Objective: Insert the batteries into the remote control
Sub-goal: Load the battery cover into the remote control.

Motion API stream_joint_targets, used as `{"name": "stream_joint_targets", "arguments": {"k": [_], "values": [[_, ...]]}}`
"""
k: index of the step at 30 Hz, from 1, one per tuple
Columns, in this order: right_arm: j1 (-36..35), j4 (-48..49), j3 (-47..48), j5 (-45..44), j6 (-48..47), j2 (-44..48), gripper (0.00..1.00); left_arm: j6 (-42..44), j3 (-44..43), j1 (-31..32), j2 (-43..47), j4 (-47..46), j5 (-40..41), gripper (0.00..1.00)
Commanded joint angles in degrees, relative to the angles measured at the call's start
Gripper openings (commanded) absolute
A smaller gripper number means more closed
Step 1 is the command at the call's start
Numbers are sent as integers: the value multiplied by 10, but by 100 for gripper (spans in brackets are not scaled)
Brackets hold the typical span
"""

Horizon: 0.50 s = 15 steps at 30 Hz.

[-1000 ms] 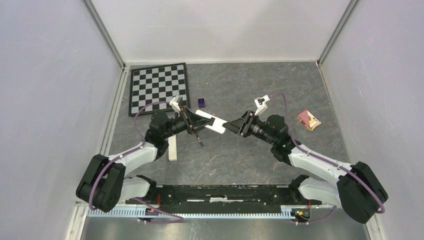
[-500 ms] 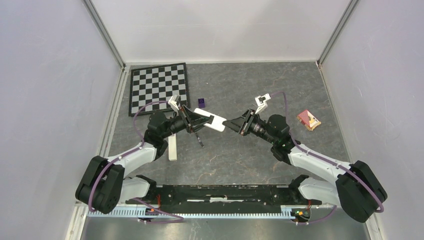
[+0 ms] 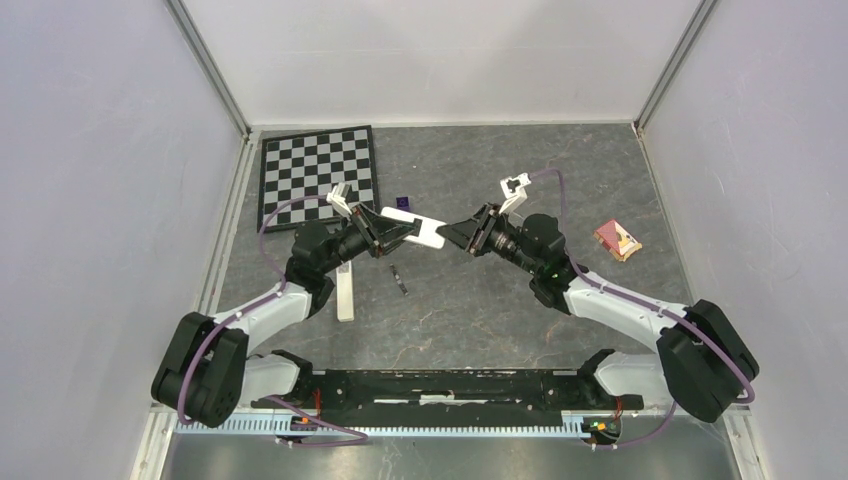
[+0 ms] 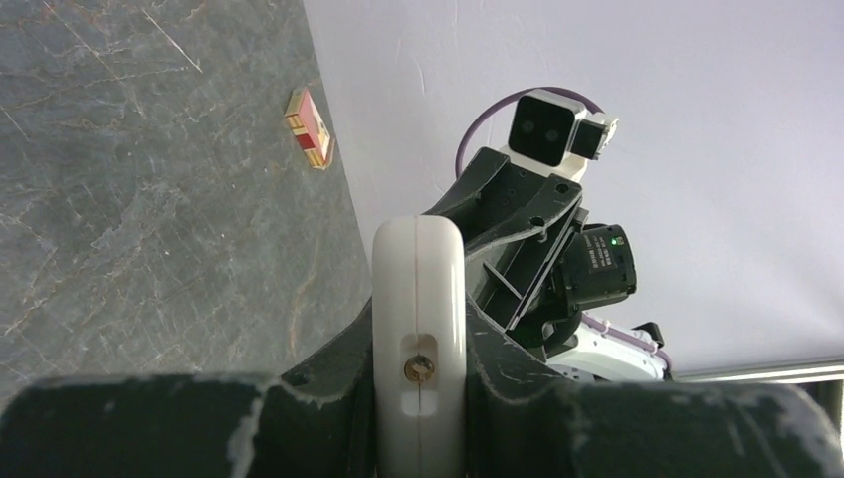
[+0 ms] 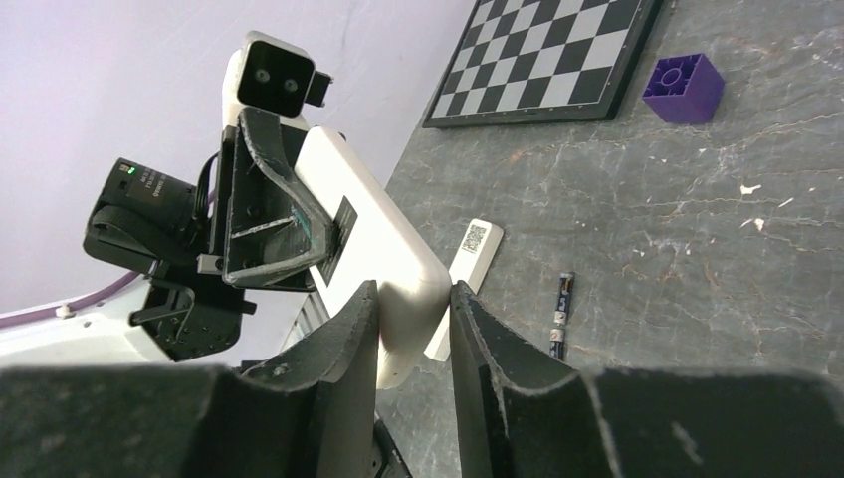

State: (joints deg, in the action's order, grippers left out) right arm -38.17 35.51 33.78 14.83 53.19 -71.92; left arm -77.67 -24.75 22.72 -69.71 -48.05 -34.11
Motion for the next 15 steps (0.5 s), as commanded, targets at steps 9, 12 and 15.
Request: {"name": "stream_joint_targets", "arguments": {"k": [9, 12, 15], "values": [[14, -13, 21, 157, -133, -5, 70, 148, -104, 9, 51, 177, -145, 2], [21, -18, 23, 199, -192, 16, 84, 165, -111, 4, 44, 196, -152, 2], [27, -21, 24, 226, -218, 32, 89, 169, -115, -4, 41, 199, -171, 2]]}}
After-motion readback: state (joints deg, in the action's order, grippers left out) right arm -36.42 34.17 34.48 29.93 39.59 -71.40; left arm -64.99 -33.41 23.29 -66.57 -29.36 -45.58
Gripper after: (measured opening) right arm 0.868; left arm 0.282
